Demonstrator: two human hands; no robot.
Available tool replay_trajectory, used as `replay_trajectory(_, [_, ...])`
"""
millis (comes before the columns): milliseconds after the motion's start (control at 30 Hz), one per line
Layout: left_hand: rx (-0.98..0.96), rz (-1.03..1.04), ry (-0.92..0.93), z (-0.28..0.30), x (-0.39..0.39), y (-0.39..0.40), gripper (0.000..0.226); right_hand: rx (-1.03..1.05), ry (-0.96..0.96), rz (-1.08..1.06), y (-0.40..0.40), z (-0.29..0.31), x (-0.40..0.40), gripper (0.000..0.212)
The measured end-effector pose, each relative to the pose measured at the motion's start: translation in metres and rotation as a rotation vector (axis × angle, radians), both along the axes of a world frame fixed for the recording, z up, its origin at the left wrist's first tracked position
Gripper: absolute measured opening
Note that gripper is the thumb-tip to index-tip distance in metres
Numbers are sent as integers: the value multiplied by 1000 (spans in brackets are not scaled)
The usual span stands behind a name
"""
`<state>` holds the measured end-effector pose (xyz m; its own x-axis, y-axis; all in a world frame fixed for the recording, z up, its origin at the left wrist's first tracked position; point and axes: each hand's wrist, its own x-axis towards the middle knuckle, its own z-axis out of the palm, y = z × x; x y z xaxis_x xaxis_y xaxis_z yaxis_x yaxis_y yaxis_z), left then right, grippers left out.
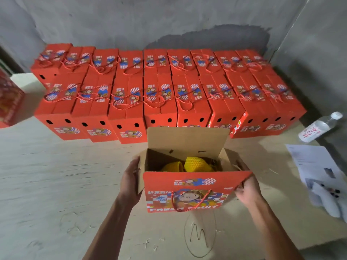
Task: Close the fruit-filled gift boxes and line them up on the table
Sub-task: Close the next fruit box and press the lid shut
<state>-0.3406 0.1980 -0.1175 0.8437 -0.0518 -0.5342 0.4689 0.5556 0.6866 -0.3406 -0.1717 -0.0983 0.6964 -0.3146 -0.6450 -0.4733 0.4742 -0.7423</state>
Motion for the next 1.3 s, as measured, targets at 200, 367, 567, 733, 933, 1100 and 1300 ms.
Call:
replay_trajectory(200, [604,142,60,35,2,8,47,-484,-241,206,-31,27,17,12])
replay_trajectory(367, [1098,93,-62,85,-7,-4,30,-610,-434,491,-23,50,15,16])
replay_trajectory(567, [1195,15,-85,107,-7,-48,28,-331,-447,461,-4,73,10,34])
replay_trajectory(733, [946,-149,-328,98,-28,-51,38,-79,-456,595,11,64,6,43])
replay_trajectory(933, [1253,-370,-698,65,-49,-39,49,-540,-631,823,3,46,-5,59])
replay_trajectory(1100, [1505,-333,-731,70,-37,-51,37,-1142,-791,890,19,35,-12,51])
replay_trajectory(1300, [1697,-198,-561,57,-37,-92,17,-1448,-851,690,29,30,-3,19])
